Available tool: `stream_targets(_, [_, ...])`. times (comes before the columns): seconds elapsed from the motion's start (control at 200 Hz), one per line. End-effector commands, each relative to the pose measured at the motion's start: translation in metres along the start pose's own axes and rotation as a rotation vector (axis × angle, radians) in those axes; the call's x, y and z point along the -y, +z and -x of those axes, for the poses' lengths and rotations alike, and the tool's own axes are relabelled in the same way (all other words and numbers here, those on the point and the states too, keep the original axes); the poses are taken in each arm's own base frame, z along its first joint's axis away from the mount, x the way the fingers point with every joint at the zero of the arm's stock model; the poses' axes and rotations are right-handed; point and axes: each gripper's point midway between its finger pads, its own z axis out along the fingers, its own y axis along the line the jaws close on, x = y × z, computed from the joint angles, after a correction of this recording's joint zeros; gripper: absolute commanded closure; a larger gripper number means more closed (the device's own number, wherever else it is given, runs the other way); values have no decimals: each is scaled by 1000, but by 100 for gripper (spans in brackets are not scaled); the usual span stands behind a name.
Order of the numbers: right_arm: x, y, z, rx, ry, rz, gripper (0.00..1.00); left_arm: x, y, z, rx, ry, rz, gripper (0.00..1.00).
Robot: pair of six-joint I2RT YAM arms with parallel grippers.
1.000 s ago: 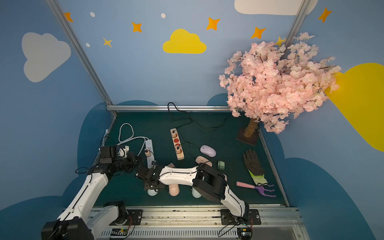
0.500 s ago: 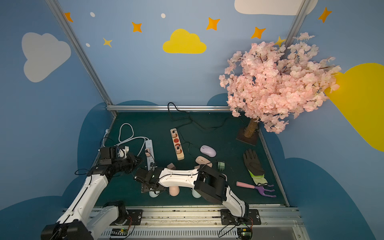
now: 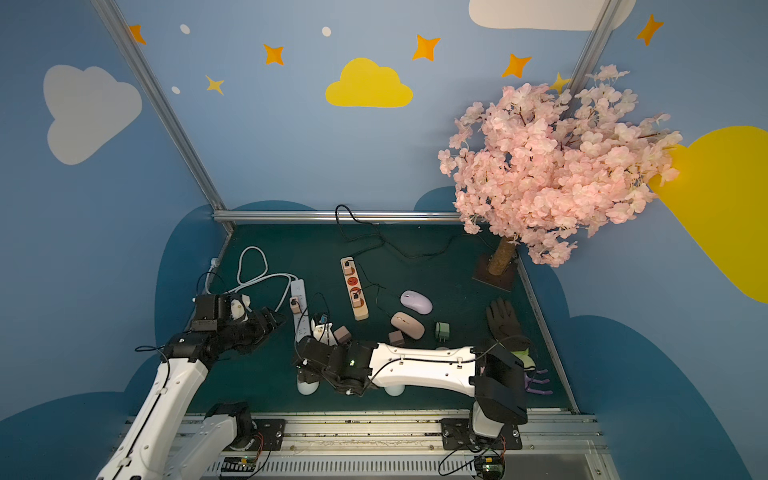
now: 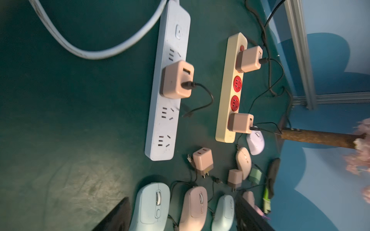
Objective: Unplug the wireless mouse
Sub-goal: Place the power cord at the center of the board, then remove the plug from the socket.
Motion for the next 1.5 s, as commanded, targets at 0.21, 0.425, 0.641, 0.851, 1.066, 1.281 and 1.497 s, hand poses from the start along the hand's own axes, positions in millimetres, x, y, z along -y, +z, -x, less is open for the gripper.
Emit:
stream_targets(0.21, [14,-18,29,89,-141,28,22,7,21,40,-9,211,291,13])
stream_targets(0.425, [37,-17,34,65,-84,56,24,21,57,66,-35,247,356,21])
stream_targets(0.641, [65,-23,38,60,-47,23,25,25,86,76,-94,275,454,25])
stream_targets(0.851, [85,-27,38,61,-7,9,25,9,107,76,-149,270,559,36])
stream_targets(1.066, [91,-28,36,63,7,9,26,-4,121,68,-193,255,590,45])
stream_targets(1.281, [92,-27,36,59,10,5,26,-8,132,62,-219,247,583,56])
stream_targets(1.497, [93,-28,37,61,12,5,26,-13,137,59,-232,245,591,65])
